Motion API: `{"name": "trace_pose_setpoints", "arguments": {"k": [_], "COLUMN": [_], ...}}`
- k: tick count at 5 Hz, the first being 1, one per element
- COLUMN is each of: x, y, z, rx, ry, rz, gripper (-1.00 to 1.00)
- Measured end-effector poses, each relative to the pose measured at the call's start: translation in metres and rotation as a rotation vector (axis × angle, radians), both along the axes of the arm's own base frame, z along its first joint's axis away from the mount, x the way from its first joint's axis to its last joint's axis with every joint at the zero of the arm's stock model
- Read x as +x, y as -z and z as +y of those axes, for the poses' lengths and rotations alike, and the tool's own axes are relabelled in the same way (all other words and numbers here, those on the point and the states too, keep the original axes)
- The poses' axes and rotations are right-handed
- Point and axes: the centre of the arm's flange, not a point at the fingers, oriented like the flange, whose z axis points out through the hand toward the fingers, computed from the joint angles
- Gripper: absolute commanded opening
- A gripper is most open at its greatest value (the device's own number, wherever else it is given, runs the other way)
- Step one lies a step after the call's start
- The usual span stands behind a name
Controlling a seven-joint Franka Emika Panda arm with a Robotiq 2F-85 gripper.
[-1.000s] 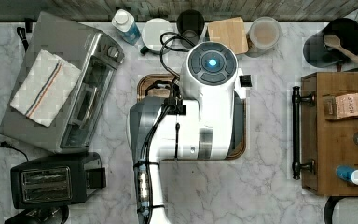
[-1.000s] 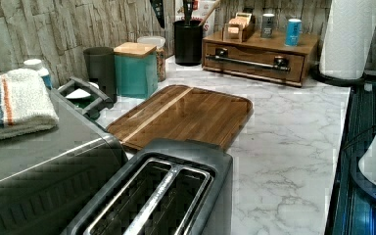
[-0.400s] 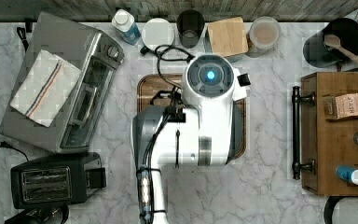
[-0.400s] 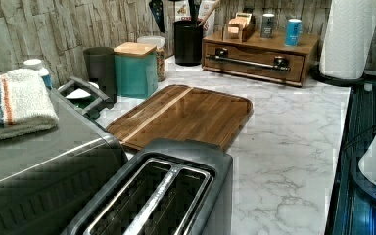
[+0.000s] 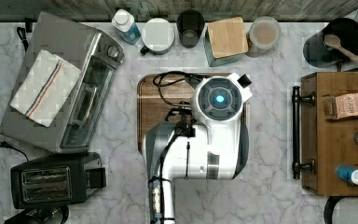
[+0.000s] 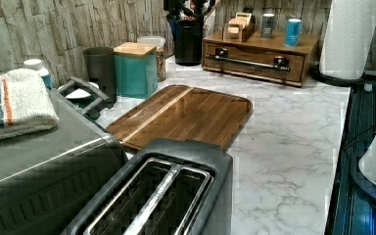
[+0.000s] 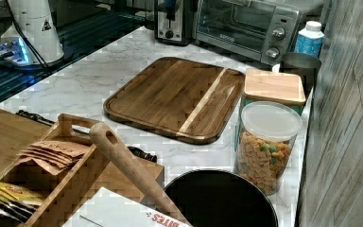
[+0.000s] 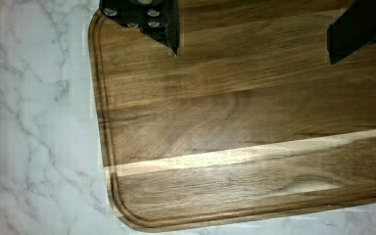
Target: Open the drawer.
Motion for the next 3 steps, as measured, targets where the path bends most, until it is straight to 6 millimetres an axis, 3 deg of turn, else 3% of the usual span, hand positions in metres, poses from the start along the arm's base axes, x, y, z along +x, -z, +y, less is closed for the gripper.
{"name": "trace_pose_setpoints", "arguments": {"k": [2,3], "x": [-0.011,-0.013], "y": [0.014,0.012], "z": [-0.065,-0.109], "rx": [-0.023,-0.079], "ry": [-0.011,0.018], "rz": [-0.004,-0.065], "gripper": [1.00,1.00]}}
